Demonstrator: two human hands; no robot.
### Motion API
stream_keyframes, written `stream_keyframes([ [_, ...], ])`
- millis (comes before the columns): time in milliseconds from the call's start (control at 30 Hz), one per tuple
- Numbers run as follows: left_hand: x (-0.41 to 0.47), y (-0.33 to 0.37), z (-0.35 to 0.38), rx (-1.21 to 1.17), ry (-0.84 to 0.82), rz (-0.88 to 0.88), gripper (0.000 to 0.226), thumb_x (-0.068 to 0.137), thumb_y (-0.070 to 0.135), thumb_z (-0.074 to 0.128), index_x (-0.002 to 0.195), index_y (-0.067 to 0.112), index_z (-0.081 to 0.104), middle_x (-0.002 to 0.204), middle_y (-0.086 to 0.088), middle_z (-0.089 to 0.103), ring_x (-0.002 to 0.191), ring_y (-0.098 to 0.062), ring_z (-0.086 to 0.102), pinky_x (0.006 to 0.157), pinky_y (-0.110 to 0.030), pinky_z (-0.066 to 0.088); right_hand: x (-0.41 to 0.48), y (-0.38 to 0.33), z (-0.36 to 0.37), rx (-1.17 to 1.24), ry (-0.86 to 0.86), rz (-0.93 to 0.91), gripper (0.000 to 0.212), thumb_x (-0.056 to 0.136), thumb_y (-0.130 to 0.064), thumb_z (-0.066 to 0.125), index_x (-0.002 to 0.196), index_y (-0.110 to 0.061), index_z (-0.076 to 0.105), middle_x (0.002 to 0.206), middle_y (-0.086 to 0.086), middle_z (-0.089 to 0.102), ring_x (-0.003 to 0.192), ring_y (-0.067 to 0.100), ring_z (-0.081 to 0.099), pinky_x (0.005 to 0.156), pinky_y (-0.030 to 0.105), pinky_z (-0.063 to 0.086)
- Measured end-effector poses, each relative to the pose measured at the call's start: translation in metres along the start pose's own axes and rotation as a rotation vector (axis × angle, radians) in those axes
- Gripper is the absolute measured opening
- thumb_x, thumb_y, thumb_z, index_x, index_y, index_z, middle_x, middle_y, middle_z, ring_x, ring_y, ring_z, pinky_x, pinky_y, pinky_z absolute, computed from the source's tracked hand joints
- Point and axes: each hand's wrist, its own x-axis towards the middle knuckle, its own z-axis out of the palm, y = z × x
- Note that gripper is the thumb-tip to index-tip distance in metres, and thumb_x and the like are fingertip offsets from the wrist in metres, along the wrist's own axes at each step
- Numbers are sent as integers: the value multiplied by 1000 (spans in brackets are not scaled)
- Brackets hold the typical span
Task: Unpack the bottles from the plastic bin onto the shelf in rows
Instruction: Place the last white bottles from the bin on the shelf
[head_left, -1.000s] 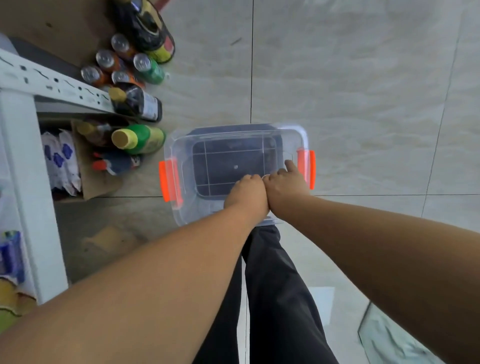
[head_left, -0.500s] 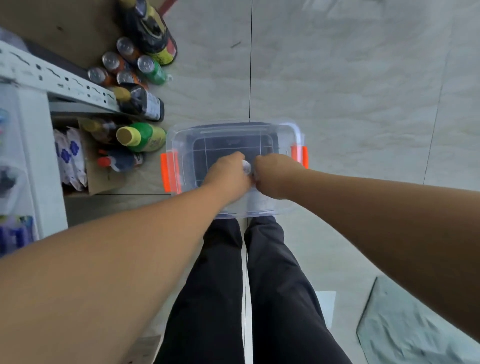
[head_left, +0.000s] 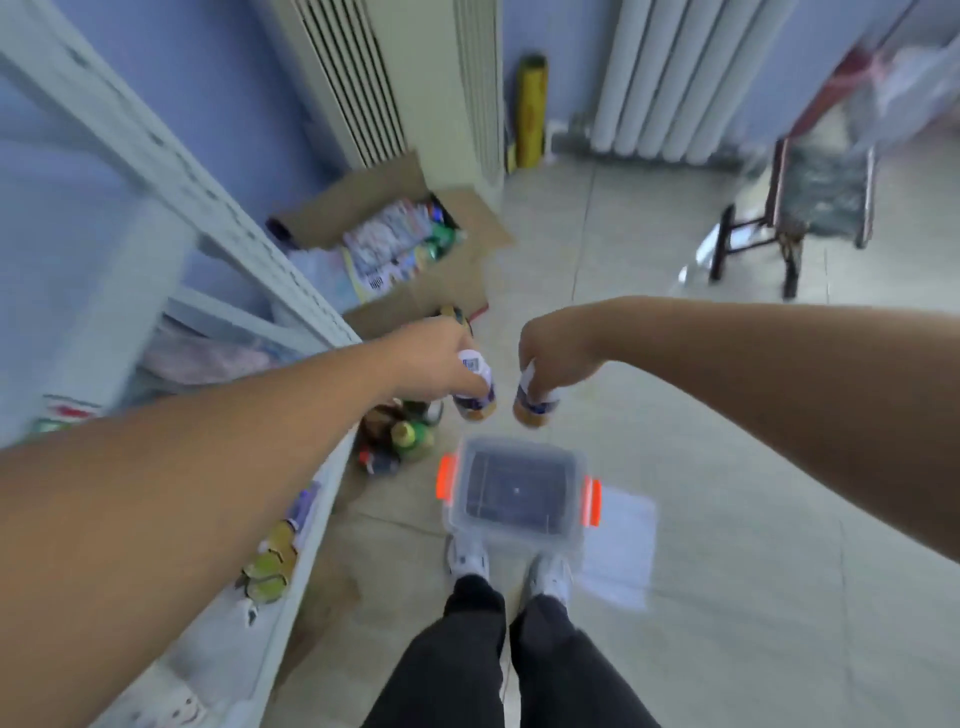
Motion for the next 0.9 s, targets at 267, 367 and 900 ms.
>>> stream_keyframes([
  [267, -191, 35, -212, 60, 299, -5, 27, 74, 40, 75, 87, 17, 77, 74, -1, 75, 58, -10, 63, 59, -29, 51, -163, -111, -215, -81, 229, -103, 16, 83, -19, 72, 76, -5, 69, 64, -2, 66, 52, 7, 70, 47, 17, 51],
  [367, -268, 27, -259, 35, 453, -30, 24, 71, 43, 74, 83, 22, 77, 72, 5, 74, 59, -4, 66, 56, -19, 49, -206, -171, -262, -75, 326, -196, 10, 87, -15, 73, 84, -7, 68, 78, 1, 69, 61, 7, 70, 47, 16, 51],
  [900, -504, -184, -271, 18, 703, -342, 32, 75, 41, 74, 96, 17, 76, 90, -1, 76, 75, -10, 74, 70, -27, 58, -211, -462, -319, -329, 571, -323, 16, 82, -13, 70, 67, -10, 65, 43, -10, 61, 43, 5, 65, 42, 13, 46],
])
